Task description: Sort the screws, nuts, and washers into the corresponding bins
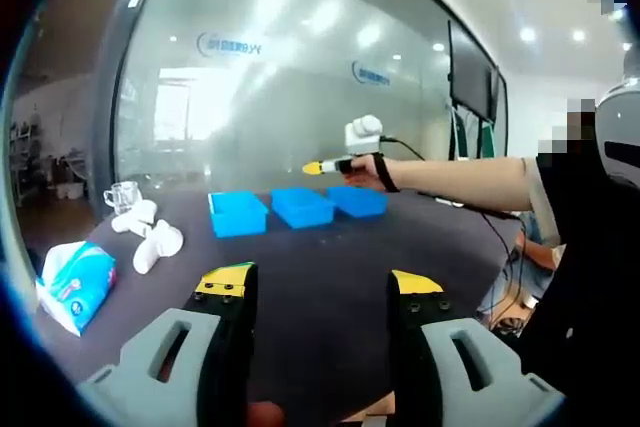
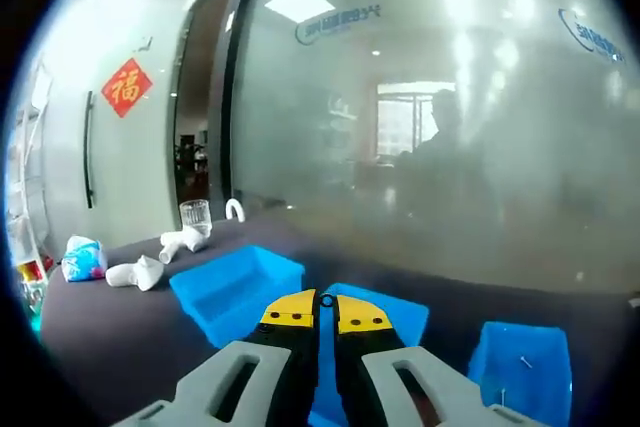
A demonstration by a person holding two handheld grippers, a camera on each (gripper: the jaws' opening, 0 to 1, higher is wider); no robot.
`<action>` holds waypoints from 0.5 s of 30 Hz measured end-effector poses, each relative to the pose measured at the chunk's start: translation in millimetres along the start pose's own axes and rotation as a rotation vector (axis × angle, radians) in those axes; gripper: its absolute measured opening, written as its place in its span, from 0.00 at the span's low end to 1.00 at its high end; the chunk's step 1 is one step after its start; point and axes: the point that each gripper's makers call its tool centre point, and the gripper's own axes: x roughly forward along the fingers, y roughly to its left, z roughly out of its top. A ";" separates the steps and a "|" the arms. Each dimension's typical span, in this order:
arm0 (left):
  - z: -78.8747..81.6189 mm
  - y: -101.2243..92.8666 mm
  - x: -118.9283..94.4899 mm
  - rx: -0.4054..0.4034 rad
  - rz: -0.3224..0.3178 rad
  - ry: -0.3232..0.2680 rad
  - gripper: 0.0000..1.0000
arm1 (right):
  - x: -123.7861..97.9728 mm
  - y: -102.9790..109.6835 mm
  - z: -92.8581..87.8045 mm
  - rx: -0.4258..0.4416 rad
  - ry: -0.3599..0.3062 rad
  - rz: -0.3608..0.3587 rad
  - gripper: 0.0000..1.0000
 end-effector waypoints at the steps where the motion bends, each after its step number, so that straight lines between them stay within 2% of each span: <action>1: 0.0 -0.3 -0.2 0.000 -0.001 0.000 0.51 | 0.2 0.6 0.2 -0.007 -0.002 0.001 0.03; 2: 0.0 -0.3 -0.2 0.000 -0.001 0.000 0.51 | 0.2 2.9 0.3 -0.038 -0.003 0.011 0.05; 5: 0.0 -0.7 -0.2 0.003 0.000 0.000 0.51 | -2.2 4.9 1.6 -0.054 -0.011 0.015 0.20; 6: 0.1 -1.0 -0.2 0.002 -0.001 -0.001 0.51 | -3.5 5.7 1.7 -0.056 -0.013 0.016 0.22; 15: 0.2 -1.3 -1.5 0.003 -0.001 -0.004 0.52 | -27.8 12.2 -3.4 -0.090 -0.025 0.038 0.25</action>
